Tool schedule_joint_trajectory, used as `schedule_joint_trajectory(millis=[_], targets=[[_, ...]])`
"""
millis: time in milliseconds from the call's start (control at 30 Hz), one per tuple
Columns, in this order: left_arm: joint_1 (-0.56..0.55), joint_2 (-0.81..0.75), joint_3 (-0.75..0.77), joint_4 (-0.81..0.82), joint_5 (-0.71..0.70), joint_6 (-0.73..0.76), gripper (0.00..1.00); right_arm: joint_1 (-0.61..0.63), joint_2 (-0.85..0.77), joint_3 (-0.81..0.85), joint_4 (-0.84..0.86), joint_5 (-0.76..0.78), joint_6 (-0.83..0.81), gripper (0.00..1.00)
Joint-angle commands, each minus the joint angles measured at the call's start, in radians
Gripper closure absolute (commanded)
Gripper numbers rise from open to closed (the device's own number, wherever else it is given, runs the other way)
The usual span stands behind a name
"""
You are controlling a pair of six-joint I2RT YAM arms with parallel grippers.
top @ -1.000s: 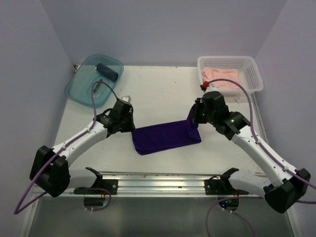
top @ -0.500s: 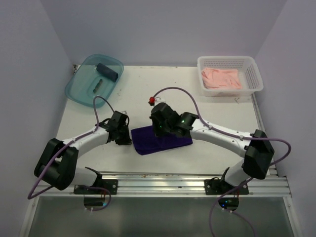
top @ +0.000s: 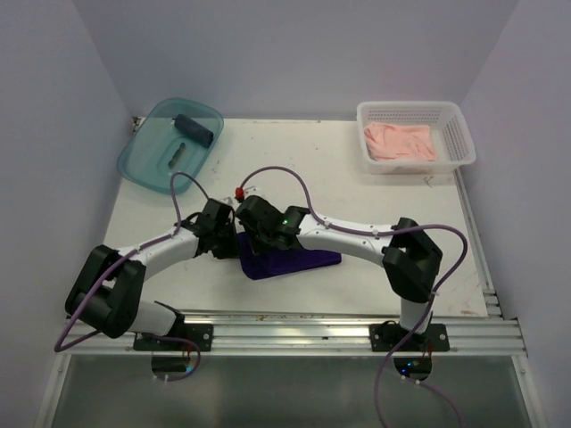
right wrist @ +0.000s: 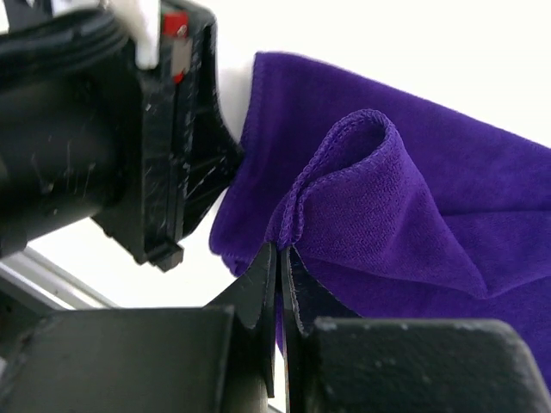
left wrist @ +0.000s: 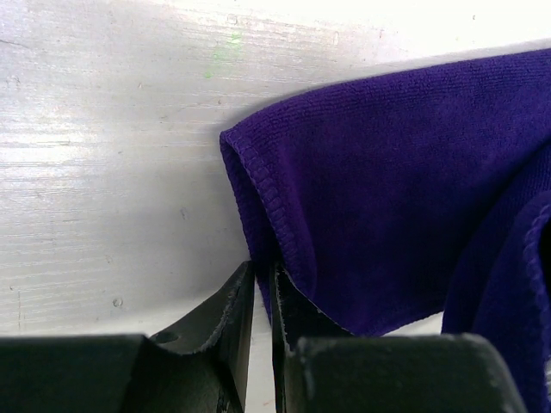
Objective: Roll the towels
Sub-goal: Fold the towel
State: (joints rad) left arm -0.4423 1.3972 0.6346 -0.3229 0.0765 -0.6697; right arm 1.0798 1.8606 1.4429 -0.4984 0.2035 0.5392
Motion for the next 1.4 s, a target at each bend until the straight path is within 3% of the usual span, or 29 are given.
schedule_joint_trajectory(millis=[0, 633, 667, 700, 733, 767, 867, 1000, 1100, 1133, 1233, 1367], targets=[[0.001, 0.017, -0.036, -0.022, -0.027, 0.004, 0.83, 0.002, 0.002, 0.066, 0.003, 0.068, 0.025, 1.00], [0.001, -0.006, -0.032, -0.062, -0.053, -0.001, 0.84, 0.003, 0.135, 0.175, 0.005, 0.044, -0.021, 1.00], [0.001, -0.012, -0.030, -0.068, -0.055, -0.001, 0.84, 0.000, 0.144, 0.188, -0.003, 0.037, -0.024, 0.92], [0.002, -0.026, -0.026, -0.093, -0.058, -0.001, 0.84, 0.000, 0.147, 0.195, -0.014, 0.037, -0.027, 0.80], [0.004, -0.039, -0.015, -0.109, -0.072, 0.002, 0.83, 0.000, 0.140, 0.194, -0.015, 0.057, -0.037, 0.59], [0.005, -0.052, -0.009, -0.125, -0.072, 0.004, 0.82, -0.001, 0.123, 0.186, -0.011, 0.066, -0.042, 0.51], [0.031, -0.122, 0.016, -0.188, -0.073, 0.019, 0.77, -0.009, 0.037, 0.145, 0.023, 0.083, -0.076, 0.39], [0.065, -0.197, 0.086, -0.260, -0.116, 0.028, 0.76, -0.038, -0.089, 0.065, 0.060, 0.094, -0.081, 0.39], [0.065, -0.221, 0.117, -0.252, -0.112, 0.030, 0.76, -0.093, -0.170, -0.025, 0.081, 0.079, -0.050, 0.51], [0.065, -0.221, 0.120, -0.245, -0.101, 0.036, 0.76, -0.115, -0.196, -0.082, 0.086, 0.068, -0.024, 0.62], [0.059, -0.207, 0.109, -0.171, -0.015, 0.047, 0.77, -0.220, -0.219, -0.209, 0.119, -0.035, 0.028, 0.82], [-0.018, -0.141, 0.131, -0.136, -0.035, 0.035, 0.76, -0.254, -0.206, -0.279, 0.107, -0.059, 0.028, 0.85]])
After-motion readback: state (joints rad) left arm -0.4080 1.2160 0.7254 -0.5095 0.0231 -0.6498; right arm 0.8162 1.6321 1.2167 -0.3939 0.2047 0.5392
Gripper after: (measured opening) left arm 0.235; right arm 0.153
